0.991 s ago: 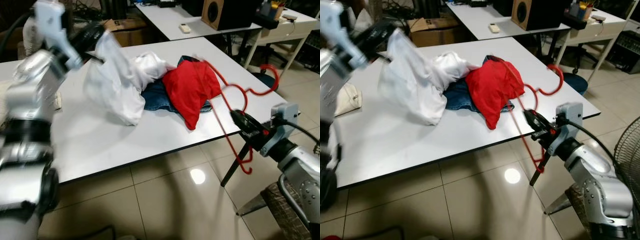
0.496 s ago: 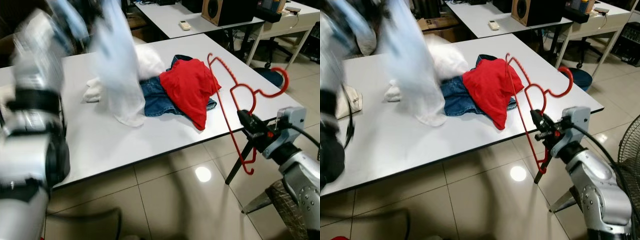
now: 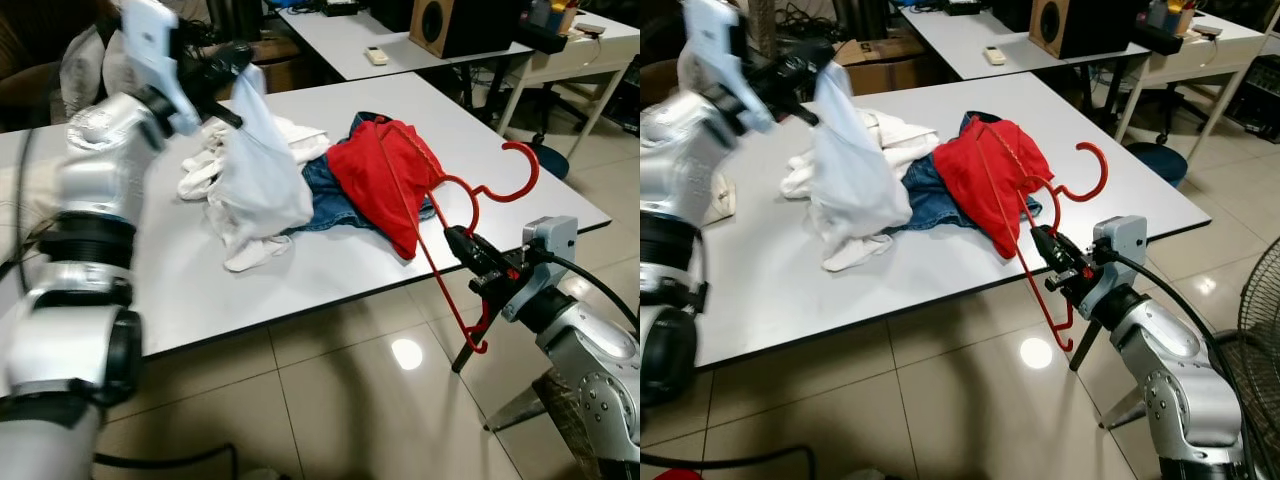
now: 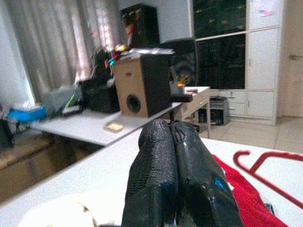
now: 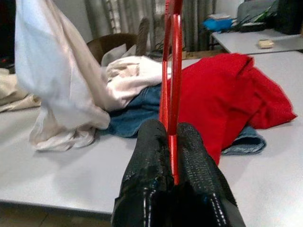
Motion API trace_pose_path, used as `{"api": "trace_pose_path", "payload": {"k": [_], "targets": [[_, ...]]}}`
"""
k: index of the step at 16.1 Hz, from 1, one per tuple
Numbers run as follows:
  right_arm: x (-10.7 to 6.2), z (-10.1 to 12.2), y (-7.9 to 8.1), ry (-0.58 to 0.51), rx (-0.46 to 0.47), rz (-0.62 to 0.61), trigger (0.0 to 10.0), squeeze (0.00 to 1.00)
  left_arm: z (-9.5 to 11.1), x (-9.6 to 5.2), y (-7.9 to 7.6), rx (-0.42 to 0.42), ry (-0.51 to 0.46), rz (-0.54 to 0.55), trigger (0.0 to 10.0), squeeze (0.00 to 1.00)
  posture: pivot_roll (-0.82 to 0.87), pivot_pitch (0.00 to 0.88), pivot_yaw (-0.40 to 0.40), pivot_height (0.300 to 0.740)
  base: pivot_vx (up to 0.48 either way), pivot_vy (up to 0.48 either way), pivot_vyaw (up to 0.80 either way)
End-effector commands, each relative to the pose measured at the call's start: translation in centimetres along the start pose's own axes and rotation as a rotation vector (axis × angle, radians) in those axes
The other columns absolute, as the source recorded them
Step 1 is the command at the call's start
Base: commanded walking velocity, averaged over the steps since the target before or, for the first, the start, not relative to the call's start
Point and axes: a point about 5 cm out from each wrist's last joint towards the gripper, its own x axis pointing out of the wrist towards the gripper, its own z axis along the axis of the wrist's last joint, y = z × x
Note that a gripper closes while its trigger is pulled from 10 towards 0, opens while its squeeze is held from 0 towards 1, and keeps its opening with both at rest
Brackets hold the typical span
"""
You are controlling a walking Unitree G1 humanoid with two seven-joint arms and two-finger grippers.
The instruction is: Hang hanger
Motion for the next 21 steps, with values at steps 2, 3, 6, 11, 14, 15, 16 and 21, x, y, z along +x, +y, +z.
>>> {"api": "trace_pose_path", "payload": {"k": [2, 3, 6, 11, 14, 15, 16, 21], "targets": [[0.1, 1.7, -1.1, -0.108, 0.003, -0.109, 10.0, 0.0, -2.2, 2.9, -3.5, 0.001, 0.083, -0.028, 0.0, 0.0, -0.17, 0.0, 0.063, 0.74, 0.0, 0.0, 0.0], [0.0, 2.0, -1.5, -0.131, 0.007, -0.152, 10.0, 0.0, -3.7, 4.1, -5.9, -0.011, 0.115, -0.056, 0.0, 0.0, -0.18, 0.0, 0.072, 0.74, 0.0, 0.0, 0.0], [-0.9, 2.5, -1.6, -0.154, -0.003, -0.196, 10.0, 0.0, -6.5, 6.5, -12.5, -0.059, 0.179, -0.145, 0.4, 0.0, -0.24, 0.0, 0.105, 0.74, 0.0, 0.0, 0.0], [-2.3, 1.8, -0.8, -0.131, -0.012, -0.226, 10.0, 0.0, -8.8, 6.1, -15.9, -0.139, 0.248, -0.353, 10.0, 1.0, -0.29, 0.0, 0.143, 0.74, 0.0, 0.0, 0.0], [-1.9, 1.8, -0.6, -0.127, -0.009, -0.21, 10.0, 0.0, -9.7, 4.8, -13.7, -0.117, 0.293, -0.377, 10.0, 1.0, -0.27, 0.0, 0.133, 0.74, 0.0, 0.0, 0.0], [-1.7, 1.9, -0.5, -0.129, -0.009, -0.2, 10.0, 0.0, -9.6, 4.4, -12.6, -0.102, 0.288, -0.354, 10.0, 1.0, -0.26, 0.0, 0.128, 0.74, 0.0, 0.0, 0.0], [-1.4, 1.9, -0.3, -0.119, -0.011, -0.168, 10.0, 0.0, -9.9, 3.1, -10.4, -0.02, 0.307, -0.328, 10.0, 1.0, -0.25, 0.0, 0.117, 0.74, 0.0, 0.0, 0.0], [-0.8, 0.4, 1.0, -0.009, -0.023, -0.008, 10.0, 0.0, -11.9, -3.7, -4.8, 0.163, 0.5, -0.456, 10.0, 0.0, -0.2, 0.0, 0.081, 0.74, 0.0, 0.0, 0.0]]}}
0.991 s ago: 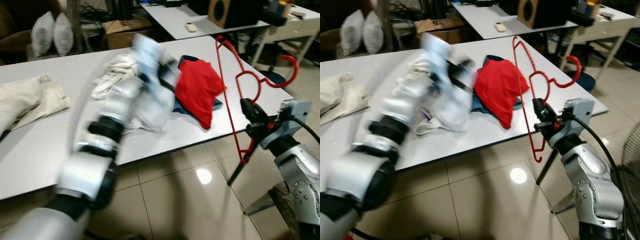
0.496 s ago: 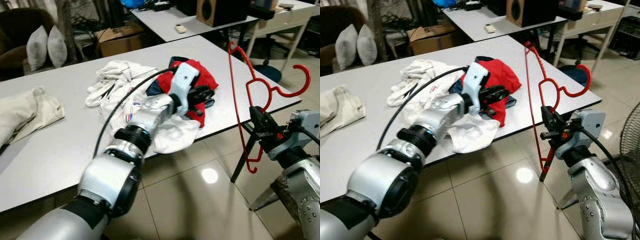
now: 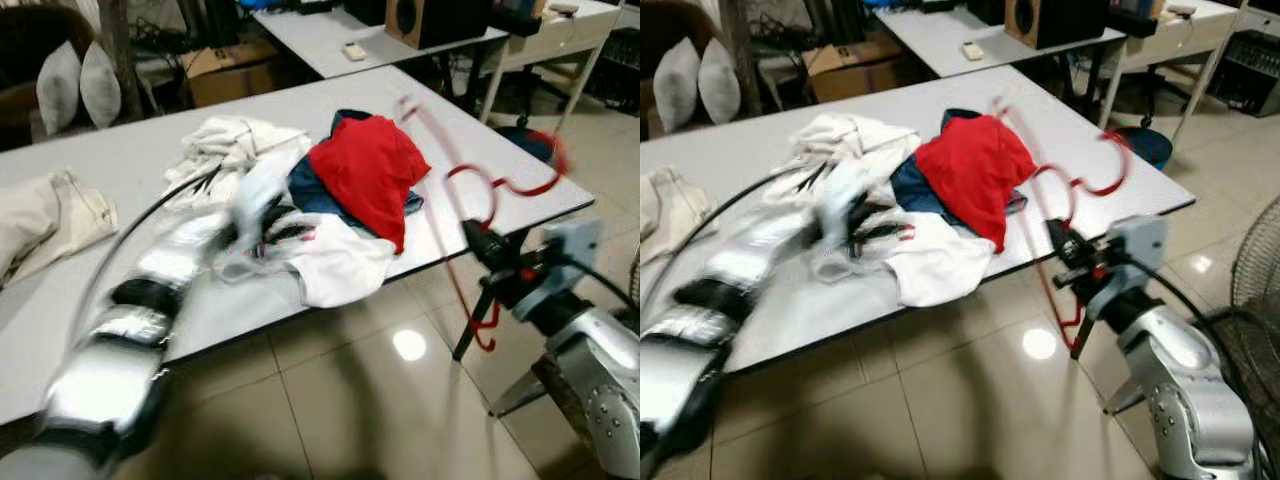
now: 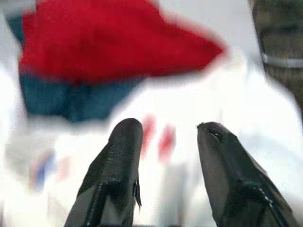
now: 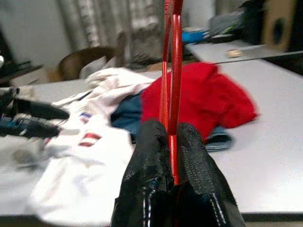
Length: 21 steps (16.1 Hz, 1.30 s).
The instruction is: Hang hanger
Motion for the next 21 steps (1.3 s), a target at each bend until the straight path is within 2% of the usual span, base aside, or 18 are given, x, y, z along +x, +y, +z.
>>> {"api": "trace_pose_path", "payload": {"k": [1, 2, 5, 7, 9, 11, 12, 13, 15, 21], "targets": [[0.2, -0.4, 0.4, 0.022, 0.012, 0.031, 10.0, 0.0, 0.5, -0.3, -0.2, 0.056, 0.019, -0.056, 10.0, 0.0, -0.2, 0.0, 0.081, 0.74, 0.0, 0.0, 0.0], [0.4, -0.4, 0.5, 0.025, 0.013, 0.038, 10.0, 0.0, -0.4, -1.1, -0.6, 0.06, 0.057, -0.1, 10.0, 0.0, -0.19, 0.0, 0.066, 0.74, 0.0, 0.0, 0.0], [0.5, -0.4, 0.5, 0.028, 0.01, 0.051, 10.0, 0.0, -2.0, -1.4, -2.1, 0.071, 0.116, -0.154, 10.0, 0.0, -0.2, 0.0, 0.068, 0.74, 0.0, 0.0, 0.0], [0.2, -0.5, 0.5, 0.033, 0.008, 0.05, 10.0, 0.0, -3.1, -1.3, -2.1, 0.11, 0.172, -0.078, 10.0, 0.0, -0.2, 0.0, 0.071, 0.74, 0.0, 0.0, 0.0], [0.1, -0.5, 0.5, 0.034, 0.007, 0.051, 10.0, 0.0, -3.3, -1.1, -1.9, 0.128, 0.187, -0.01, 10.0, 0.0, -0.2, 0.0, 0.071, 0.74, 0.0, 0.0, 0.0], [0.3, -0.5, 0.7, 0.035, 0.006, 0.055, 10.0, 0.0, -4.1, -1.1, -2.2, 0.138, 0.227, -0.004, 10.0, 0.0, -0.2, 0.0, 0.071, 0.74, 0.0, 0.0, 0.0], [0.3, -0.6, 0.7, 0.036, 0.005, 0.059, 10.0, 0.0, -4.7, -1.3, -2.3, 0.155, 0.26, -0.012, 8.7, 0.0, -0.2, 0.0, 0.072, 0.74, 0.0, 0.0, 0.0], [0.4, -0.6, 0.7, 0.036, 0.005, 0.061, 10.0, 0.0, -5.0, -1.5, -2.3, 0.156, 0.27, -0.007, 6.4, 0.0, -0.2, 0.0, 0.069, 0.74, 0.0, 0.0, 0.0], [0.5, -0.6, 0.7, 0.036, 0.005, 0.063, 10.0, 0.0, -5.2, -1.8, -2.1, 0.15, 0.277, 0.008, 0.2, 0.0, -0.19, 0.0, 0.067, 0.74, 0.0, 0.0, 0.0], [1.0, -0.5, 1.0, 0.027, 0.002, 0.07, 10.0, 0.0, -5.3, -2.0, -1.5, 0.167, 0.292, 0.045, 0.0, 0.0, -0.19, 0.0, 0.083, 0.74, 0.0, 0.0, 0.0]]}}
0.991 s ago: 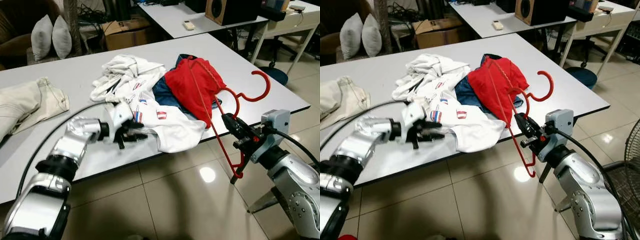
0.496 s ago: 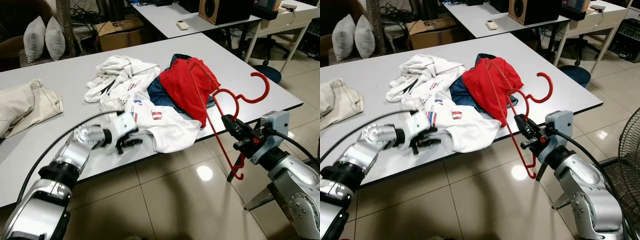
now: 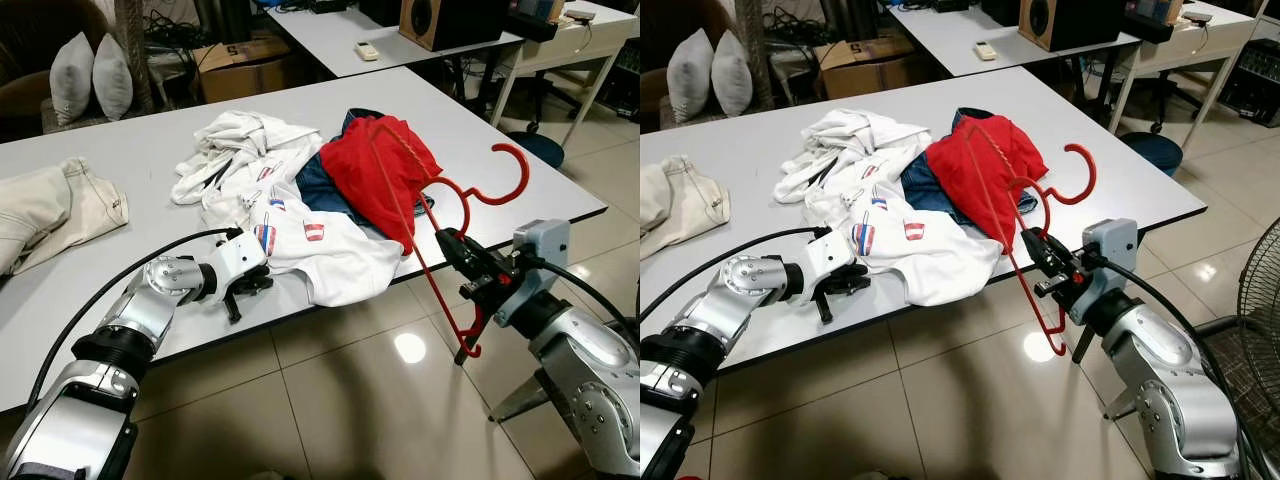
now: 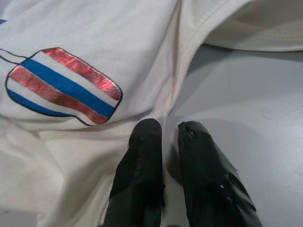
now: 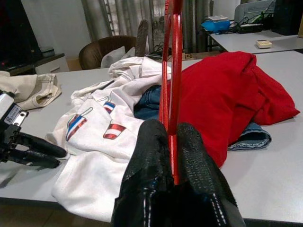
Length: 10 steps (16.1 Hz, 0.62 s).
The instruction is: Hang hanger
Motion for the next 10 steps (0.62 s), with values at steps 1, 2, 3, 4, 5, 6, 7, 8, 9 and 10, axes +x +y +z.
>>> {"api": "trace_pose_path", "payload": {"k": [1, 2, 3, 4, 5, 6, 7, 8, 9, 10], "targets": [[0.06, 0.12, 0.1, -0.01, -0.009, 0.002, 10.0, 0.0, -0.08, -0.37, 0.6, 0.019, 0.018, 0.026, 0.0, 0.0, -0.19, 0.0, 0.083, 0.74, 0.0, 0.0, 0.0], [-0.14, -0.18, 0.3, -0.001, -0.002, 0.005, 10.0, 0.0, -0.14, -0.24, 0.46, 0.019, 0.017, 0.025, 0.0, 0.0, -0.19, 0.0, 0.08, 0.74, 0.0, 0.0, 0.0], [-0.2, -0.27, 0.44, 0.004, 0.001, 0.007, 10.0, 0.0, -0.17, -0.19, 0.33, 0.015, 0.012, 0.02, 0.0, 0.0, -0.2, 0.0, 0.08, 0.74, 0.0, 0.0, 0.0], [-0.17, -0.22, 0.44, 0.003, 0.001, 0.007, 10.0, 0.0, -0.19, -0.12, 0.25, 0.011, 0.008, 0.016, 0.0, 0.0, -0.2, 0.0, 0.078, 0.74, 0.0, 0.0, 0.0], [-0.14, -0.19, 0.43, 0.003, 0.001, 0.008, 10.0, 0.0, -0.21, -0.07, 0.19, 0.01, 0.007, 0.014, 0.0, 0.0, -0.2, 0.0, 0.078, 0.74, 0.0, 0.0, 0.0], [-0.12, -0.16, 0.41, 0.003, 0.0, 0.008, 10.0, 0.0, -0.22, -0.03, 0.13, 0.008, 0.005, 0.011, 0.0, 0.0, -0.2, 0.0, 0.078, 0.74, 0.0, 0.0, 0.0], [-0.06, -0.14, 0.42, 0.003, -0.001, 0.01, 10.0, 0.0, -0.29, -0.01, 0.06, 0.004, 0.003, 0.006, 0.0, 0.0, -0.2, 0.0, 0.076, 0.74, 0.0, 0.0, 0.0], [-0.05, -0.07, 0.43, 0.002, -0.001, 0.014, 10.0, 0.0, -0.32, -0.04, 0.04, 0.002, 0.0, 0.005, 0.0, 0.0, -0.2, 0.0, 0.076, 0.74, 0.0, 0.0, 0.0], [-0.04, -0.09, 0.43, 0.003, -0.001, 0.015, 10.0, 0.0, -0.32, -0.13, 0.1, -0.004, -0.004, 0.004, 0.0, 0.0, -0.19, 0.0, 0.074, 0.74, 0.0, 0.0, 0.0], [-0.04, -0.12, 0.38, 0.003, -0.001, 0.015, 10.0, 0.0, -0.3, -0.22, 0.18, -0.007, -0.008, 0.007, 0.0, 0.0, -0.18, 0.0, 0.076, 0.74, 0.0, 0.0, 0.0]]}}
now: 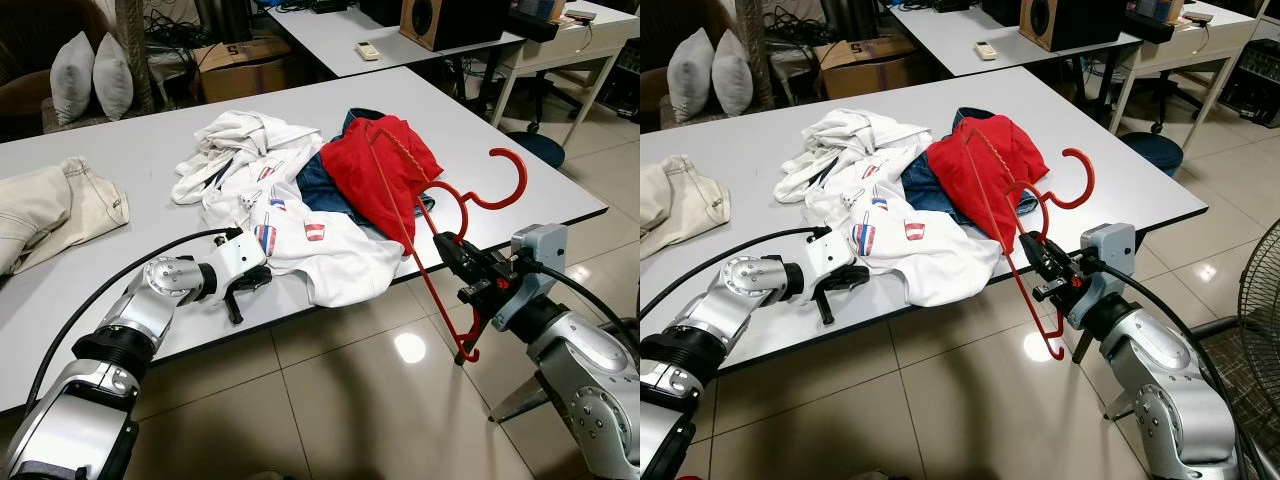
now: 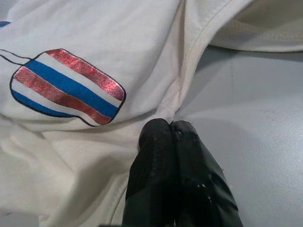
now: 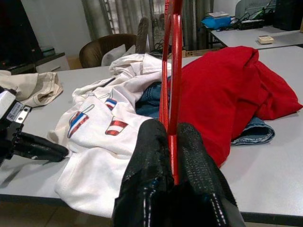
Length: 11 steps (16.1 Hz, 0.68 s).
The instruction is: Hang hanger
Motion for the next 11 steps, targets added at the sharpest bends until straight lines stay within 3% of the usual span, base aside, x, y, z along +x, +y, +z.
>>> {"api": "trace_pose_path", "payload": {"k": [1, 4, 7, 9, 11], "targets": [[0.1, 0.2, 0.2, -0.006, -0.013, 0.014, 10.0, 0.0, -0.2, -0.5, 0.4, -0.014, -0.003, 0.008, 0.0, 0.0, -0.18, 0.0, 0.078, 0.74, 0.0, 0.0, 0.0], [-0.2, 0.3, 0.6, -0.002, -0.016, 0.058, 10.0, 0.0, 0.6, -1.1, 1.1, -0.073, -0.069, 0.004, 0.0, 0.0, -0.19, 0.0, 0.079, 0.74, 0.0, 0.0, 0.0], [-1.6, 1.1, 1.5, 0.007, -0.023, 0.195, 10.0, 0.0, 2.9, -2.4, 2.7, -0.153, -0.203, -0.008, 0.0, 0.0, -0.2, 0.0, 0.093, 0.74, 0.0, 0.0, 0.0], [-2.9, 1.6, 1.5, 0.038, -0.041, 0.279, 10.0, 0.0, 4.7, -3.9, 4.2, -0.108, -0.251, -0.021, 0.0, 0.0, -0.2, 0.0, 0.096, 0.74, 0.0, 0.0, 0.0], [-3.6, 1.7, 1.8, 0.085, -0.058, 0.353, 10.0, 0.0, 5.4, -4.6, 5.0, -0.024, -0.224, 0.015, 0.0, 0.0, -0.19, 0.0, 0.097, 0.74, 0.0, 0.0, 0.0]]}}
